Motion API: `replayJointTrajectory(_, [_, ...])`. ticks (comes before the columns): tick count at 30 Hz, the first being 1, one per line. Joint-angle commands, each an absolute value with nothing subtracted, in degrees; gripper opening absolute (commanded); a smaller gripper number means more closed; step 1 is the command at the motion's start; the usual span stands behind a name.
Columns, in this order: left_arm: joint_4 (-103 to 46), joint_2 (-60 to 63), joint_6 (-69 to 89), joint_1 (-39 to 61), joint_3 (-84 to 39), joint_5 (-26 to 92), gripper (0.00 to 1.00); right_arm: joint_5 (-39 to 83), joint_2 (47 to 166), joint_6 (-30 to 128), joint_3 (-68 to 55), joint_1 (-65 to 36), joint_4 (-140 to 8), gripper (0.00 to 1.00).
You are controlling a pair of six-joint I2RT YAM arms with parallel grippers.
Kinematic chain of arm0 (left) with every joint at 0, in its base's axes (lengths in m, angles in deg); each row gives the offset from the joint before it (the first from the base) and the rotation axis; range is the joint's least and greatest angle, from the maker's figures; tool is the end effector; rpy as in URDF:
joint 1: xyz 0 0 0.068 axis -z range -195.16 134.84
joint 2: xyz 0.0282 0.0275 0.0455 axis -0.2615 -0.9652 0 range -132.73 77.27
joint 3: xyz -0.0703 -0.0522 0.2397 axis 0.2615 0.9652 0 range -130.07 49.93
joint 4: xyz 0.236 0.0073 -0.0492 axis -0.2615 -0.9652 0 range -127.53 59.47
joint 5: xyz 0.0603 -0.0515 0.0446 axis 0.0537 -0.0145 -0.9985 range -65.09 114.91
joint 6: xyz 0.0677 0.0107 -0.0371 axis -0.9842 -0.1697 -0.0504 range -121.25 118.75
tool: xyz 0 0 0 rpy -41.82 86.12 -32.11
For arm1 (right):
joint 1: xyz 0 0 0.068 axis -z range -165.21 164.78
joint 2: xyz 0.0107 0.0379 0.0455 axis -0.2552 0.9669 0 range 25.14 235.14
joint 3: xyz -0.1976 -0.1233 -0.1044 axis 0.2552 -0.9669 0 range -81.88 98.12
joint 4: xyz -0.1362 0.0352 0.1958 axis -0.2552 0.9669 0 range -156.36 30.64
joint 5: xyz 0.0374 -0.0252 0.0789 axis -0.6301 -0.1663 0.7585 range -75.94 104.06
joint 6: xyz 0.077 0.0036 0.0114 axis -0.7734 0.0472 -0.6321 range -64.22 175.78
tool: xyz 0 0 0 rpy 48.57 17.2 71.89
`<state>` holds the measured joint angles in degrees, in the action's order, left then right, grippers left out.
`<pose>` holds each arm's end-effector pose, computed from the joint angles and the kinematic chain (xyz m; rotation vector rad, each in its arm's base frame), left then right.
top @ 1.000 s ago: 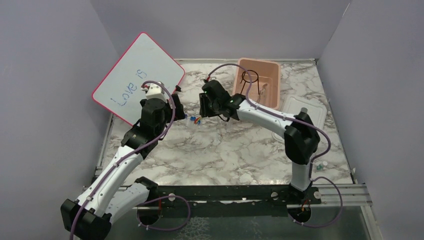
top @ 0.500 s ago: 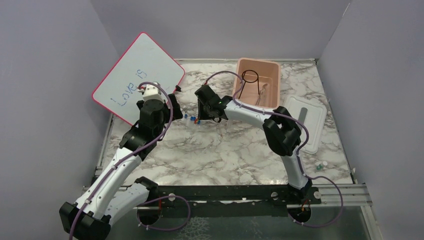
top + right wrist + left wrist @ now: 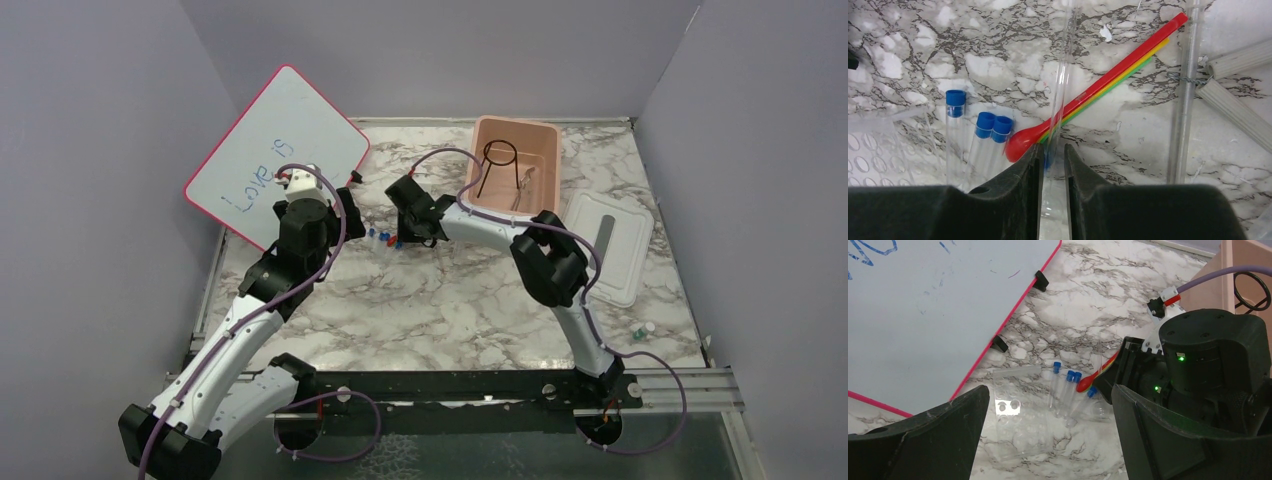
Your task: Organize the chemistry lab equipment
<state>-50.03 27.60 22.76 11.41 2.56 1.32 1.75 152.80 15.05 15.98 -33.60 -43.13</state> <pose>0.2013 -0.0709 0.3017 -0.2264 1.9094 -0.1913 0.3276 0.3474 0.1382 -0.0772 2.5085 0.3956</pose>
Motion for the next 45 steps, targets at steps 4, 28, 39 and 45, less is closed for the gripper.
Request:
replayJointTrajectory(4, [-49.24, 28.26, 22.88, 11.03, 2.73, 1.97, 0.95, 2.30, 155.54, 14.10, 17.62, -33.39, -43.88, 0.20])
replayJointTrajectory(28, [-47.82, 27.95, 22.40, 11.03, 3.07, 4.30, 0.95, -2.12, 126.83, 24.53, 6.48, -28.11, -45.44, 0.07])
replayJointTrajectory(39, [-40.97, 27.60, 21.05, 10.77, 3.84, 24.52, 0.95, -8.88, 112.26, 29.35, -5.44, -13.08, -43.54, 0.08])
replayJointTrajectory(45, [-36.81, 26.81, 23.66, 10.77, 4.15, 28.26, 0.95, -6.29, 114.69, 31.64, -7.23, -7.11, -45.01, 0.08])
